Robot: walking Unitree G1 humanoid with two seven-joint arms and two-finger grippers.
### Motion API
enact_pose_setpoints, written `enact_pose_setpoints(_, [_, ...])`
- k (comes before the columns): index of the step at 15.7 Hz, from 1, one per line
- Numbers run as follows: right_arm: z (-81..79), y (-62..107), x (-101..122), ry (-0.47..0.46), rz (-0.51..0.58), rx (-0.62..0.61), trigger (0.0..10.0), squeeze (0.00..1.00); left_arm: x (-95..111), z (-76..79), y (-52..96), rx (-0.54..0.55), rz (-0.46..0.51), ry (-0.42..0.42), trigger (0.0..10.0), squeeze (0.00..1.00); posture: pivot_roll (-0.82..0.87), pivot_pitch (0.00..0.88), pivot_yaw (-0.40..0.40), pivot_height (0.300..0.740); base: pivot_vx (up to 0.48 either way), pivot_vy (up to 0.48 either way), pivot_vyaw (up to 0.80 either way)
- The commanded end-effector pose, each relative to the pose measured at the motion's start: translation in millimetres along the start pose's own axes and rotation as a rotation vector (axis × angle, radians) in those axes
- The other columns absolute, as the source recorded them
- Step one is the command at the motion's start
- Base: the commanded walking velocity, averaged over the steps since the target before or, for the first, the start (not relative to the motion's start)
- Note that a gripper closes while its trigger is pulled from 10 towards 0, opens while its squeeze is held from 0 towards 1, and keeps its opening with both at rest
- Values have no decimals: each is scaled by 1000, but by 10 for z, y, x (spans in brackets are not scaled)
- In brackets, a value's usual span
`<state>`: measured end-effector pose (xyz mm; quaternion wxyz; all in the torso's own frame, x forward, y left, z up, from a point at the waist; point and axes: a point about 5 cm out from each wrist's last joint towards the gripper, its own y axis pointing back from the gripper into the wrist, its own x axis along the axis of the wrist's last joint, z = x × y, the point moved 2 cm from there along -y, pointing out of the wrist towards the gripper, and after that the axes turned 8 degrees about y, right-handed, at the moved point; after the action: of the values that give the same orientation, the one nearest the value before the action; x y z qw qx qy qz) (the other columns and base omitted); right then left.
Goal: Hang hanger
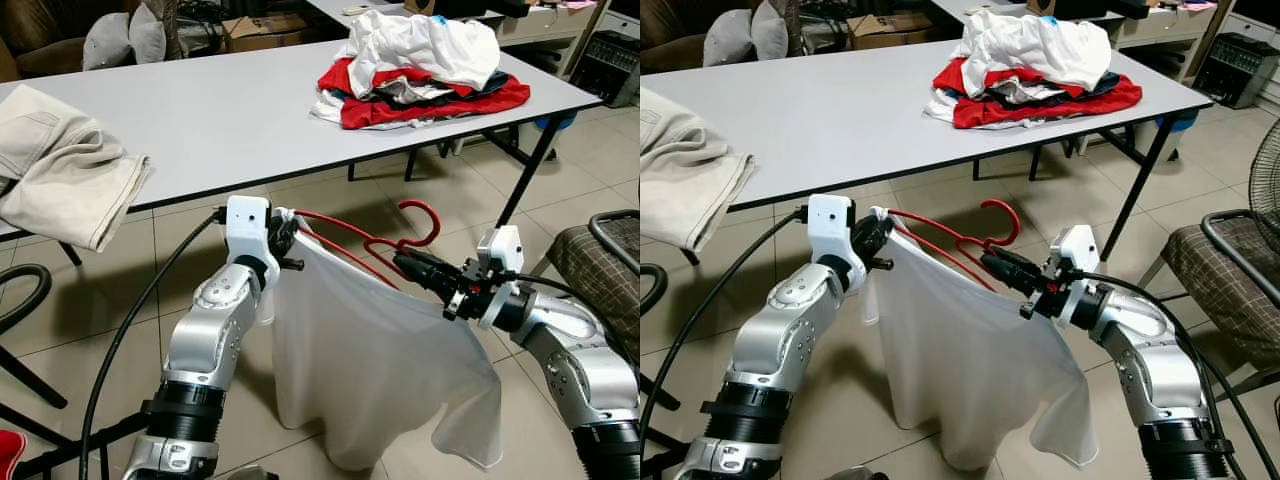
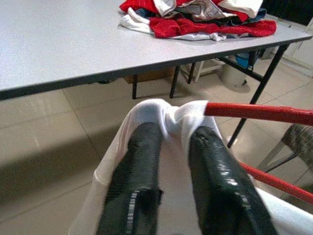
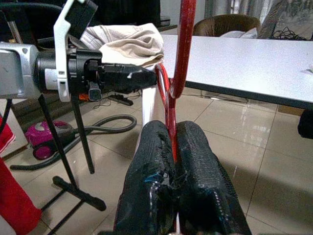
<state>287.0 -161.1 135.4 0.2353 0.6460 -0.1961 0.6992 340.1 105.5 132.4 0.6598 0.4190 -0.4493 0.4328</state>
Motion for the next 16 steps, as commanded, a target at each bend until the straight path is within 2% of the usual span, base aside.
enact_pose_setpoints(1, [13, -15, 131, 47, 39, 4, 10000, 0, 35, -15, -15, 11, 7, -34, 0, 0, -134, 0, 20, 740, 0, 0, 0])
enact_pose_setpoints(5, [20, -16, 136, 51, 38, -1, 10000, 0, 22, -38, -13, 18, -7, -69, 0, 0, -135, 0, 19, 740, 0, 0, 0])
enact_pose_setpoints(7, [31, -13, 138, 53, 38, -5, 10000, 0, -45, -36, -7, 1, -54, -172, 0, 0, -135, 0, 19, 740, 0, 0, 0])
enact_pose_setpoints(8, [32, -11, 135, 53, 34, -6, 10000, 0, -44, -54, -7, 13, -60, -193, 0, 0, -135, 0, 19, 740, 0, 0, 0])
enact_pose_setpoints(11, [-35, -10, 20, 65, -31, 30, 10000, 0, 212, -3, -48, -15, 59, -143, 0, 0, -135, 0, 19, 740, 0, 0, 0])
enact_pose_setpoints(14, [-80, -12, -75, 65, -73, 39, 10000, 0, 389, 78, -63, -66, 128, -101, 0, 0, -133, 0, 21, 740, 0, 0, 0])
enact_pose_setpoints(16, [-69, -1, -115, 65, -98, 27, 10000, 0, 428, 139, -50, -109, 138, -99, 0, 0, -132, 0, 21, 740, 0, 0, 0])
